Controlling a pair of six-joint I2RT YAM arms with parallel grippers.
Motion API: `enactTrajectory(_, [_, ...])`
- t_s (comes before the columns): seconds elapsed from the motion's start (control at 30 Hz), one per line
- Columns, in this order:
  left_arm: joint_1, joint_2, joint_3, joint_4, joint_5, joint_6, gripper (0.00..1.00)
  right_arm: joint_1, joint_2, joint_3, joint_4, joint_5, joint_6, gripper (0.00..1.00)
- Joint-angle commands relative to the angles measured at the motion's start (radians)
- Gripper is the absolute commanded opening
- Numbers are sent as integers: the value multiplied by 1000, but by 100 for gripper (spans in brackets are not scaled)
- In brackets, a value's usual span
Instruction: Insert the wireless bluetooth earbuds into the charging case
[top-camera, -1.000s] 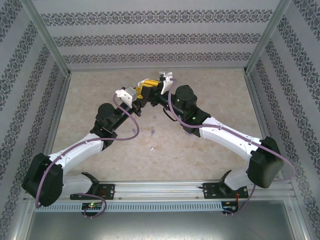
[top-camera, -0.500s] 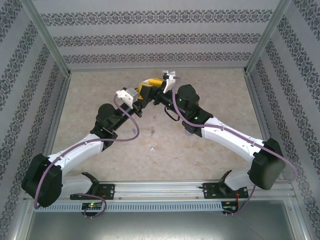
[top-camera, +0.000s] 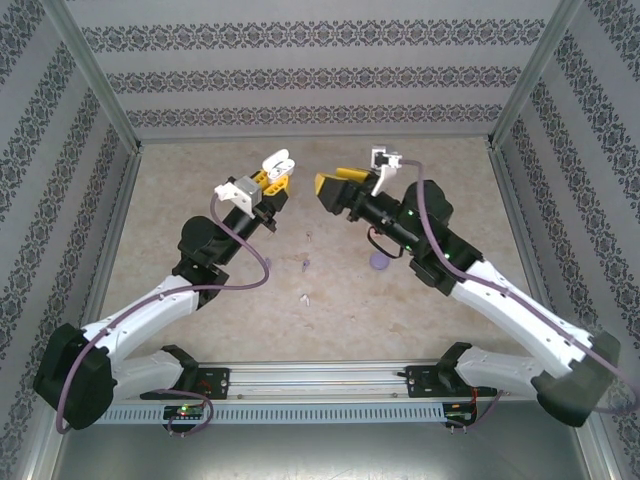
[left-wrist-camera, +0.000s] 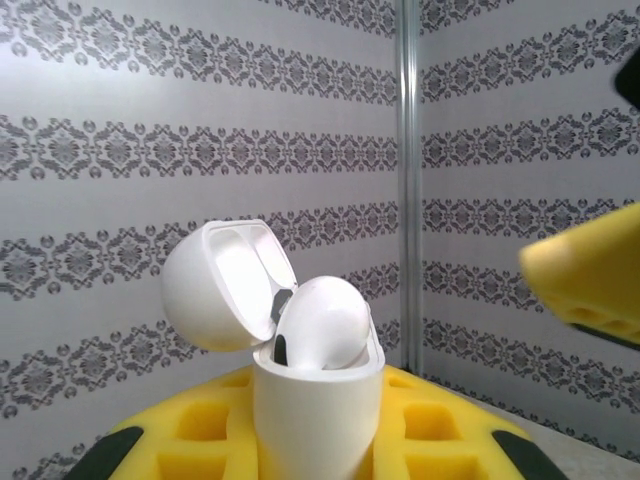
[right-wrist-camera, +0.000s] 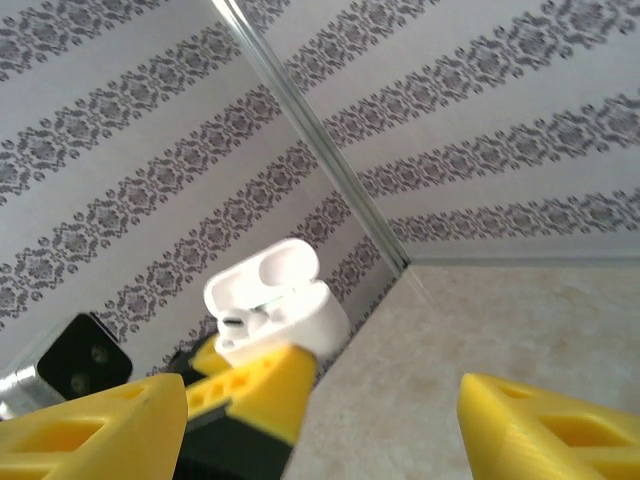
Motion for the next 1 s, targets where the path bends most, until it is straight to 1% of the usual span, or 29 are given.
enactTrajectory(0.0, [-5,-50,-27,40,-47,19,0,-7,-47,-49,-265,80,44,72])
enactTrajectory(0.17, [1,-104,-57,5,-73,21,0,-6,-47,-114,-486,127,104,71])
enactTrajectory(0.23, [2,-126,-69,-12,-84,21,0,1,-25,-147,-527,120,146,70])
enactTrajectory(0.3, [6,-149,-86,-12,-103,19,0,22,9,-171,-576,138,202,68])
enactTrajectory(0.33, [7,-157,-92,-18,-108,21,0,36,26,-181,-578,137,213,67])
enactTrajectory(0.43, [15,-184,-107,-32,-128,20,0,100,107,-166,-633,189,240,67])
enactTrajectory(0.53, [24,-201,-126,-30,-146,19,0,161,210,-126,-657,211,212,66])
enactTrajectory(0.67, [39,-218,-139,-34,-164,10,0,216,344,-79,-645,209,97,65])
enactTrajectory(0.73, [45,-226,-140,-38,-166,10,0,237,405,-49,-652,205,39,64])
enactTrajectory(0.8, [50,-235,-141,-42,-174,10,0,260,468,-11,-673,227,3,63])
enactTrajectory(0.97, [61,-249,-142,-51,-196,17,0,297,594,68,-699,246,-51,62])
